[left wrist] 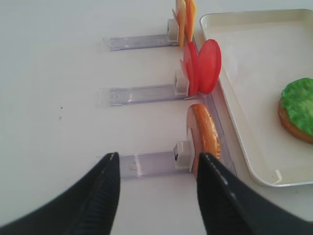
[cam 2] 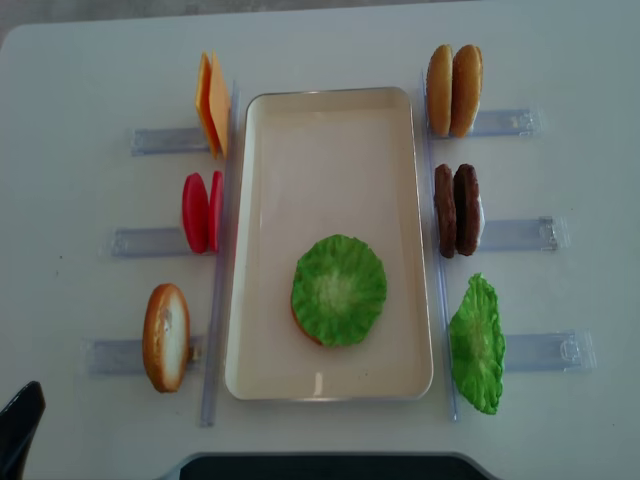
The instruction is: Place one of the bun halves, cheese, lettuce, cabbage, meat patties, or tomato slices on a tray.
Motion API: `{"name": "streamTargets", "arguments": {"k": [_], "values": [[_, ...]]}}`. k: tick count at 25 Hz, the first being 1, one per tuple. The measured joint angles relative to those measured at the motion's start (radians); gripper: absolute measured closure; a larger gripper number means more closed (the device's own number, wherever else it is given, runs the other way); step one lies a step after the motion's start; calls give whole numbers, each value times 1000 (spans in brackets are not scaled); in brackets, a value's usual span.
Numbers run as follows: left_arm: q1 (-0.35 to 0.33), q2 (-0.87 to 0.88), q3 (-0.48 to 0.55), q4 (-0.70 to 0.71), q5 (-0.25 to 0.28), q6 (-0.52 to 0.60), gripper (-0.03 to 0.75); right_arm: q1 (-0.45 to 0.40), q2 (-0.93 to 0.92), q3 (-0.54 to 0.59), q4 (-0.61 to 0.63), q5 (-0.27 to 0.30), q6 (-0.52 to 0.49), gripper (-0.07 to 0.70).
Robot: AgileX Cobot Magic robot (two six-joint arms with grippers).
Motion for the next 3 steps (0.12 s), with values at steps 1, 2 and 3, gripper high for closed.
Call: {"name": "streamTargets", "arguments": {"k": [1,2,3], "values": [[0,0,0,0,0,0,325,0,0,0,0,0,0,42],[0,0,0,0,0,0,325,0,0,0,0,0,0,42],[0,0,0,0,0,0,325,0,0,0,0,0,0,42]]}}
